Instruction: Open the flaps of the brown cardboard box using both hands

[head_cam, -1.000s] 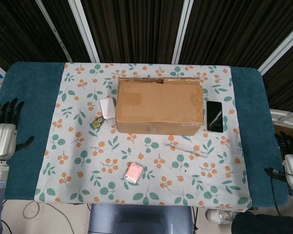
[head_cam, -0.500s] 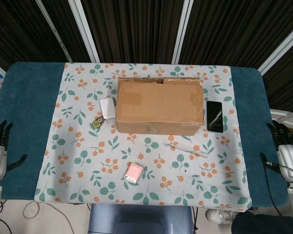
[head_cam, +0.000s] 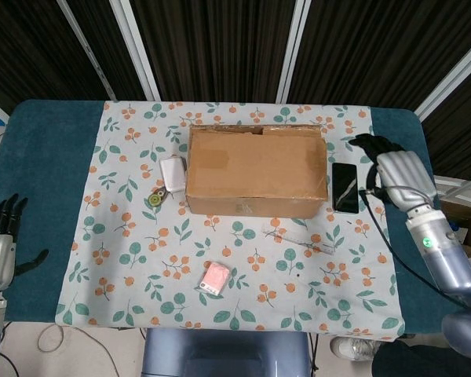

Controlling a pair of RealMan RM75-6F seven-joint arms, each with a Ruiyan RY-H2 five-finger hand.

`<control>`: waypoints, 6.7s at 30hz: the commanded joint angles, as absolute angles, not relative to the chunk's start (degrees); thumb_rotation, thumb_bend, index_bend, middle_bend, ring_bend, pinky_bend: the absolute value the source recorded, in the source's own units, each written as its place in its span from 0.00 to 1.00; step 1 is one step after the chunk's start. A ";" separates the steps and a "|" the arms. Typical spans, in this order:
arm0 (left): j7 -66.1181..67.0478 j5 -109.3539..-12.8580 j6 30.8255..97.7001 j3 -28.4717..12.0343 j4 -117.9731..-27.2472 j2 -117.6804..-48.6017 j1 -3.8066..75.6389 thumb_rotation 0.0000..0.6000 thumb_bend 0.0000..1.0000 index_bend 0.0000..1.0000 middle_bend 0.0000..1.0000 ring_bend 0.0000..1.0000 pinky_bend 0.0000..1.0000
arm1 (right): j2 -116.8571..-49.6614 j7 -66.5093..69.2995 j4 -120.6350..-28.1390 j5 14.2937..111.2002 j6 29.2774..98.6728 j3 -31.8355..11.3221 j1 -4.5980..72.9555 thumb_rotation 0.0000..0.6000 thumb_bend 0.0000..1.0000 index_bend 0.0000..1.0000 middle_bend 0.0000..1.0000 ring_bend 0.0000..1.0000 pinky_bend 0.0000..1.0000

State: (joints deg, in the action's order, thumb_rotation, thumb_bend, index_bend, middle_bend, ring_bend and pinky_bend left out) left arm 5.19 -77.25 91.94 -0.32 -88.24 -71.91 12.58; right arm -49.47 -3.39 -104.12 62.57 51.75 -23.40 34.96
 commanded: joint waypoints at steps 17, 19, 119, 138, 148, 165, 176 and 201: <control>4.07 -78.47 89.70 -3.19 -87.51 -71.55 11.06 1.00 0.13 0.00 0.00 0.00 0.01 | -66.08 -24.02 -77.59 30.45 34.10 -16.68 67.10 1.00 1.00 0.27 0.25 0.26 0.34; 3.93 -78.50 89.31 -3.35 -87.60 -71.45 10.97 1.00 0.13 0.00 0.00 0.00 0.01 | -67.37 -24.66 -76.10 28.84 34.11 -15.52 68.12 1.00 1.00 0.27 0.25 0.27 0.34; 0.43 -78.48 84.07 -8.03 -88.21 -70.84 9.72 1.00 0.14 0.00 0.00 0.00 0.01 | -62.05 -27.69 -86.51 14.48 37.29 -8.09 77.69 1.00 1.00 0.56 0.47 0.47 0.39; 0.07 -78.54 84.13 -8.19 -88.52 -70.87 9.53 1.00 0.14 0.00 0.00 0.00 0.01 | -54.74 -28.34 -100.05 11.24 39.77 -9.52 81.71 1.00 1.00 0.56 0.48 0.47 0.39; -0.05 -78.51 84.09 -8.27 -88.61 -70.87 9.48 1.00 0.14 0.00 0.00 0.00 0.00 | -51.75 -29.87 -104.76 7.99 40.11 -8.72 84.39 1.00 1.00 0.56 0.48 0.47 0.41; -0.46 -78.62 83.91 -8.25 -88.87 -70.65 9.41 1.00 0.14 0.00 0.00 0.00 0.00 | -46.31 -32.72 -110.15 -1.62 38.27 -7.10 91.01 1.00 1.00 0.56 0.45 0.45 0.41; -0.57 -78.76 83.92 -8.23 -89.00 -70.58 9.37 1.00 0.14 0.00 0.00 0.00 0.00 | -42.68 -32.78 -113.23 -8.77 34.28 -5.38 94.84 1.00 1.00 0.56 0.45 0.45 0.41; -0.67 -78.92 84.11 -8.26 -88.97 -70.44 9.24 1.00 0.14 0.00 0.00 0.00 0.00 | -39.37 -26.07 -121.39 7.50 40.82 -2.62 86.65 1.00 0.88 0.52 0.36 0.39 0.35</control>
